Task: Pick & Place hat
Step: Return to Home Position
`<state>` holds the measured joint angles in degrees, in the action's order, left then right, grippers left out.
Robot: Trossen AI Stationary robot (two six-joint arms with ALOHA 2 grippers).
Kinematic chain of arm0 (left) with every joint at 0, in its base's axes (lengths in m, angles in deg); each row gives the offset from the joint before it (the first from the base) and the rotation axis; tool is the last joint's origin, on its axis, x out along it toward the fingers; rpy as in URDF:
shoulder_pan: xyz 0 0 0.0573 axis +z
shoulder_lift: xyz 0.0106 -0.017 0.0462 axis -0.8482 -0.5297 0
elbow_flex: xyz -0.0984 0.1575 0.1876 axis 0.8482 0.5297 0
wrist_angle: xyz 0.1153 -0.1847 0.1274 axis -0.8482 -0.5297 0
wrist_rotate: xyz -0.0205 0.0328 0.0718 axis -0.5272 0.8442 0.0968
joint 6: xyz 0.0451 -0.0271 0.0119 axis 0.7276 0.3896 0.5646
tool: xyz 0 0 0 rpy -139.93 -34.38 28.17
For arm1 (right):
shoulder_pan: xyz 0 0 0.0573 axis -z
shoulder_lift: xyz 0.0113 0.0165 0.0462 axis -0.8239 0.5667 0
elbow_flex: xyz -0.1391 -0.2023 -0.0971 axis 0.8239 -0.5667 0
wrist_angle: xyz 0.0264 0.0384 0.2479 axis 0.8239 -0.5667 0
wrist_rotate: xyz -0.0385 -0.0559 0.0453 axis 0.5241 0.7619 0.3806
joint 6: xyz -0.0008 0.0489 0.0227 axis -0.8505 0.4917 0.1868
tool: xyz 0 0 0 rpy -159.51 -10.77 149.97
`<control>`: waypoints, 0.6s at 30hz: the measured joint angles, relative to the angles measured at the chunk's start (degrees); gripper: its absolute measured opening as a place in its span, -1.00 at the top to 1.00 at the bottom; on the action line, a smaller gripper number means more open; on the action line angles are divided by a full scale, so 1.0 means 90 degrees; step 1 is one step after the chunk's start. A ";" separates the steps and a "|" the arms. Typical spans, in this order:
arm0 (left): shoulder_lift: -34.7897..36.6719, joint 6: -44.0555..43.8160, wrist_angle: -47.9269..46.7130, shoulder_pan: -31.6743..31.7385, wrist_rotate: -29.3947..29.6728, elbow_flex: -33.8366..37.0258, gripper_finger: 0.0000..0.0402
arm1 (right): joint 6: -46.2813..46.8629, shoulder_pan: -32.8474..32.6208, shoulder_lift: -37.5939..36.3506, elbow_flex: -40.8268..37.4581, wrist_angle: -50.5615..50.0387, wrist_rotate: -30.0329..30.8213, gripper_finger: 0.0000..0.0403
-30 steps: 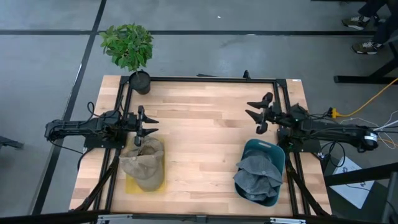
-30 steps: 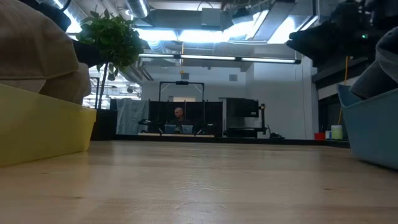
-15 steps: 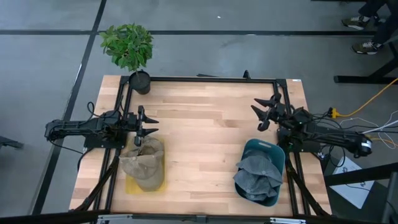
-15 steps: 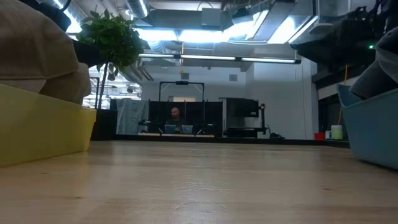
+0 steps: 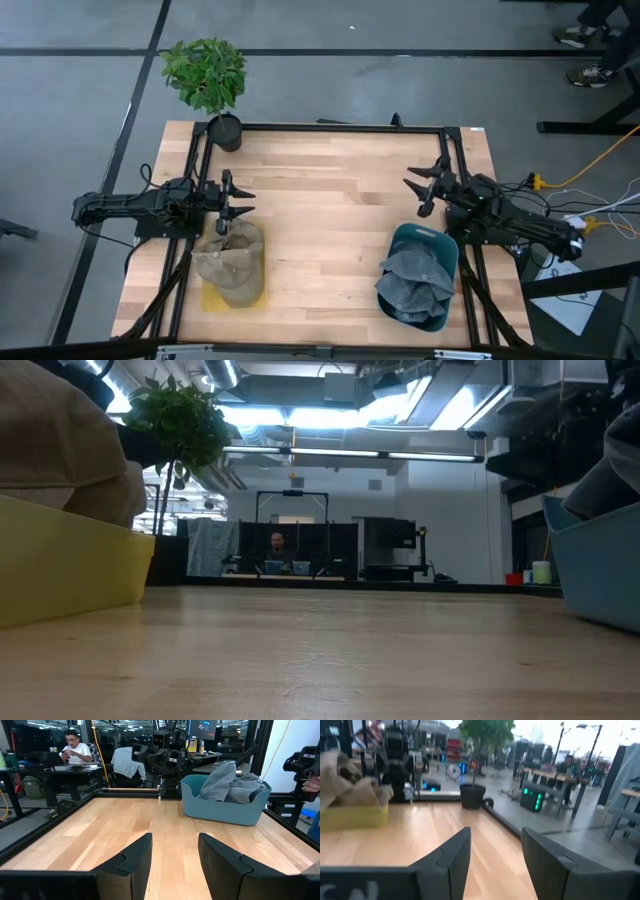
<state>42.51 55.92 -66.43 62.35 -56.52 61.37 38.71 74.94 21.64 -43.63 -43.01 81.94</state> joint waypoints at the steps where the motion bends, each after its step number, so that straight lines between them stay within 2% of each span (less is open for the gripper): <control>1: 0.0000 0.0000 0.0001 0.0000 -0.0002 0.0000 0.22 | 0.0002 0.0000 -0.0001 0.0001 -0.0118 0.0001 0.13; 6: 0.0000 0.0000 0.0001 0.0000 0.0000 0.0000 0.24 | 0.0044 0.0009 0.0008 -0.0001 -0.0205 -0.0017 0.13; 13: 0.0000 0.0000 0.0001 0.0000 0.0000 0.0000 0.22 | 0.0697 0.0010 0.0011 0.0001 -0.0291 -0.0471 0.13; 18: 0.0000 0.0000 0.0001 0.0000 0.0000 0.0000 0.23 | 0.1195 0.0010 0.0013 0.0001 -0.0304 -0.0475 0.13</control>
<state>42.51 55.92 -66.43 62.35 -56.52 61.37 49.46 75.03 21.76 -43.62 -45.74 77.66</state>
